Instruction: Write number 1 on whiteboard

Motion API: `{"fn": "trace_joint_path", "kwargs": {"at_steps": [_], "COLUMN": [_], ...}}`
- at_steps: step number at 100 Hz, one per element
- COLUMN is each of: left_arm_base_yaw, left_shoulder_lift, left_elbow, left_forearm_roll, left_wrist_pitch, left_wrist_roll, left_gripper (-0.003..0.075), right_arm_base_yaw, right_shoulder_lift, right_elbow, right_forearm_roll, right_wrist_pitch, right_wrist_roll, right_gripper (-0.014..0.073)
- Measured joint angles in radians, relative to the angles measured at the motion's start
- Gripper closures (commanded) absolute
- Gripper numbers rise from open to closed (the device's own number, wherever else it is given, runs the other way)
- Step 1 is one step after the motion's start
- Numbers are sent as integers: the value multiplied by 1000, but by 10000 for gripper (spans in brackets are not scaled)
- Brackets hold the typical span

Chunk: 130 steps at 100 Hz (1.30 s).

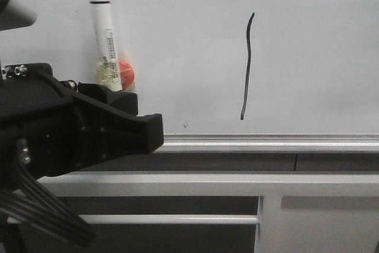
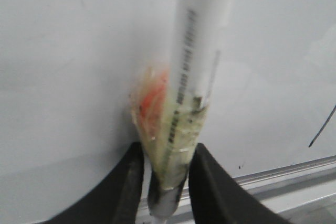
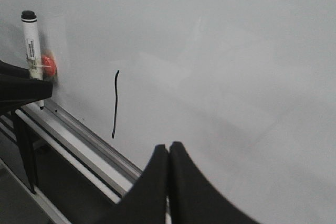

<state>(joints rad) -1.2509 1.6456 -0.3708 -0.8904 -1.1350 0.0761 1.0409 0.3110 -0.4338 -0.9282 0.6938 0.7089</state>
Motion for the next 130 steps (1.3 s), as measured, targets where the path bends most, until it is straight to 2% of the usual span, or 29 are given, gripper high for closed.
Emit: {"fn": "trace_joint_path", "kwargs": {"at_steps": [10,21,58,81,85,92,99,101,103,130], "left_arm_base_yaw": [0,0,0,-12,-20,-35,-48,-51,-53,-67], "left_shoulder_lift": [0,0,-10,-115,-138,-175,-209,-218,-228,-382], "left_elbow": [0,0,56,110,121,143,170,176,186,292], "left_forearm_roll": [7,16,8,7,7,7,11,14,17,32], "left_wrist_pitch": [0,0,0,-1,-4,-4,-4,-4,-4,-4], "left_wrist_roll": [0,0,1,1,1,1,1,1,1,19], "left_gripper": [346,330,331,337,365,486,648,716,745,741], "right_arm_base_yaw": [0,0,0,0,0,0,0,0,0,0], "right_shoulder_lift": [0,0,0,0,0,0,0,0,0,0], "right_elbow": [0,0,0,0,0,0,0,0,0,5], "right_forearm_roll": [0,0,0,0,0,0,0,0,0,-2], "right_wrist_pitch": [0,-2,-2,6,8,8,8,8,8,-13], "right_wrist_roll": [0,0,0,0,0,0,0,0,0,31], "right_gripper": [654,654,654,654,654,654,654,654,654,654]}}
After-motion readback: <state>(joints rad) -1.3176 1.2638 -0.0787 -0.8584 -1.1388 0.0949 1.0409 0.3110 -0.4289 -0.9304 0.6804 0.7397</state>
